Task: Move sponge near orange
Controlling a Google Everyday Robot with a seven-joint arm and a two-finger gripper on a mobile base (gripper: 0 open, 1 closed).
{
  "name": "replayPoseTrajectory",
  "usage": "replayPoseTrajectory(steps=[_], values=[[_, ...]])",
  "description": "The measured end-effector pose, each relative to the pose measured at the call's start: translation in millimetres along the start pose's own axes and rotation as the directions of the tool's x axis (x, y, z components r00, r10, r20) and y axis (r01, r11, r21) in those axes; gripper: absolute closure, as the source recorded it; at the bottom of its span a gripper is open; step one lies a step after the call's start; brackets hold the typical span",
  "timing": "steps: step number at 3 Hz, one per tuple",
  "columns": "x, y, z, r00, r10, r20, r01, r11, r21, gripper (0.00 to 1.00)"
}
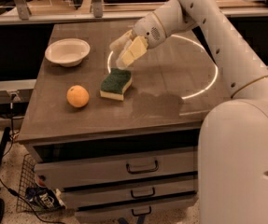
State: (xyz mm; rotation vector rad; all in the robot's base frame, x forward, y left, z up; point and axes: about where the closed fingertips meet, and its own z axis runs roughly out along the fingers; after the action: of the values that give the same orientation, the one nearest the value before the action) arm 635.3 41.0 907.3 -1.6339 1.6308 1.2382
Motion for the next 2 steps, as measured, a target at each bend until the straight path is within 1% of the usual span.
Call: replayPoseTrajectory(steps=[1, 2], values=[[4.8, -21.1, -40.4, 1.0, -0.001, 0.019, -0.001, 0.9912, 0.132, 0.0], [13.0, -48.1, -159.4, 0.999, -0.021, 0.027, 0.006, 0.8819, 0.471, 0.0]])
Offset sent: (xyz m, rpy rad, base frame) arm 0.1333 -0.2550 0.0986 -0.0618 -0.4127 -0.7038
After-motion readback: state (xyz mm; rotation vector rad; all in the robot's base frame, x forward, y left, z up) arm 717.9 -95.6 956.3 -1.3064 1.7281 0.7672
